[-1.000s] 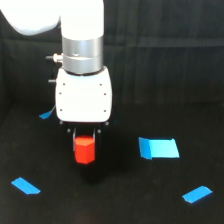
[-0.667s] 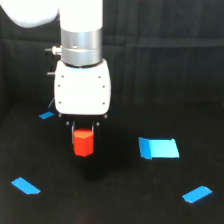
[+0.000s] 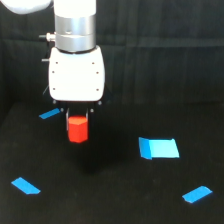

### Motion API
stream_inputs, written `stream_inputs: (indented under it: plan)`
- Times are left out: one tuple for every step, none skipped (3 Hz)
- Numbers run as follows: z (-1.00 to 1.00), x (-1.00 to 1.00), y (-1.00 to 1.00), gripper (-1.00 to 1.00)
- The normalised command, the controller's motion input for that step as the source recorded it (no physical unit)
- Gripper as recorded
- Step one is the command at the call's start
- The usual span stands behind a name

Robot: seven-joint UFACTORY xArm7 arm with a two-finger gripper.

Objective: Pick up the red object from the table

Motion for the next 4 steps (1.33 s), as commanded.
stream_inputs:
  plan:
    - [0.54, 0.14, 0.21, -0.92]
    - [0.45, 0.08, 0.12, -1.0]
    - [0.54, 0.01, 0.02, -0.92]
    - [0.66, -0.06, 0.05, -1.0]
